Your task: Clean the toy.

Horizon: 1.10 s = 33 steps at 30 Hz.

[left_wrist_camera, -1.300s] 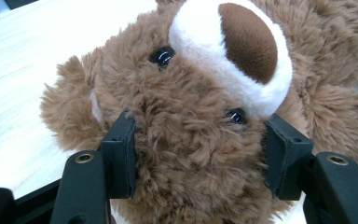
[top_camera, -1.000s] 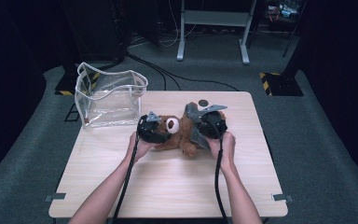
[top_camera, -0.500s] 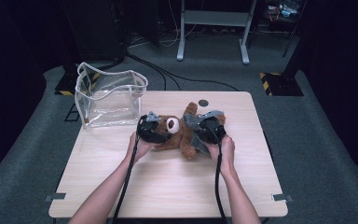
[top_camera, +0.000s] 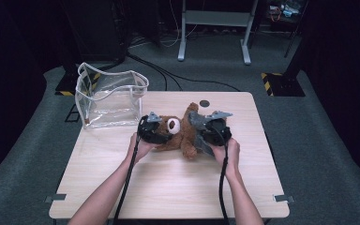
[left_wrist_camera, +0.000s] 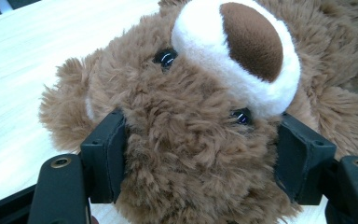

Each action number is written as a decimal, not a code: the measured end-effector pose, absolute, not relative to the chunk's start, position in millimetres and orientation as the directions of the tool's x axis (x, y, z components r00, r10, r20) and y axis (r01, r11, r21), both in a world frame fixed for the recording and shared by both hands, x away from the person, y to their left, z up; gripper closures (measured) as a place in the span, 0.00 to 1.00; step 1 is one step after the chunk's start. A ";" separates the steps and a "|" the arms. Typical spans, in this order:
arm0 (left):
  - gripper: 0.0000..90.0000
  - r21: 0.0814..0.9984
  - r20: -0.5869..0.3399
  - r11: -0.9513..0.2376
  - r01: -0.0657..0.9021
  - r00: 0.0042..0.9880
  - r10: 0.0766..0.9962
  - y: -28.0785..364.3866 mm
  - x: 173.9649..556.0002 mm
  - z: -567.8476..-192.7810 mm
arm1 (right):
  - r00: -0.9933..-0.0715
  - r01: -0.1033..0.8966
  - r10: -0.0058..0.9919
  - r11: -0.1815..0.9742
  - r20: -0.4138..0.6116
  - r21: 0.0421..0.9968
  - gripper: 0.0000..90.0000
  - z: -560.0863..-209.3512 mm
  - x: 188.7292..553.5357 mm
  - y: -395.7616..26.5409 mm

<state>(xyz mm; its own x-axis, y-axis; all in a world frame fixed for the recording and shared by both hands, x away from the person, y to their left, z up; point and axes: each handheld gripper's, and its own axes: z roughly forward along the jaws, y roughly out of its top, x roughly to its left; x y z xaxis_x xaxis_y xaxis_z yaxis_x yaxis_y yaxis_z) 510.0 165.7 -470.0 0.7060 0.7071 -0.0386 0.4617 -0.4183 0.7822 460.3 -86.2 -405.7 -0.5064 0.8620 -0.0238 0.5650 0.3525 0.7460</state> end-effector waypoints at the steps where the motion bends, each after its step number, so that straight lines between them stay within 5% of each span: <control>1: 0.32 0.783 -0.039 -0.417 0.461 0.706 0.707 165.6 510.0 -470.2 | -0.517 0.563 0.855 0.366 -0.030 0.741 0.84 -406.0 461.2 -76.5; 7: 0.32 0.785 -0.045 -0.412 0.462 0.707 0.706 165.8 510.0 -470.7 | -0.545 0.584 0.837 0.426 -0.056 0.691 0.84 -425.9 475.2 -47.8; 24: 0.32 0.787 -0.045 -0.416 0.455 0.716 0.697 165.9 509.8 -470.7 | -0.445 0.651 0.895 0.300 0.030 0.697 0.84 -433.8 452.6 -127.5; 33: 0.31 0.787 -0.048 -0.415 0.457 0.716 0.697 166.8 510.3 -471.0 | -0.377 0.584 0.926 0.220 0.021 0.782 0.84 -383.1 461.9 -156.3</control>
<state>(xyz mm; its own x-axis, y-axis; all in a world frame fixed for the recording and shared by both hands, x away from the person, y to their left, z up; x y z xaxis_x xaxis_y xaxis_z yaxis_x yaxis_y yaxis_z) 510.3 166.8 -471.0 0.7155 0.6970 -0.0479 0.4567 -0.4148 0.7870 461.9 -156.3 -383.1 -0.3768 0.9260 0.0213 0.5836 0.2195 0.7818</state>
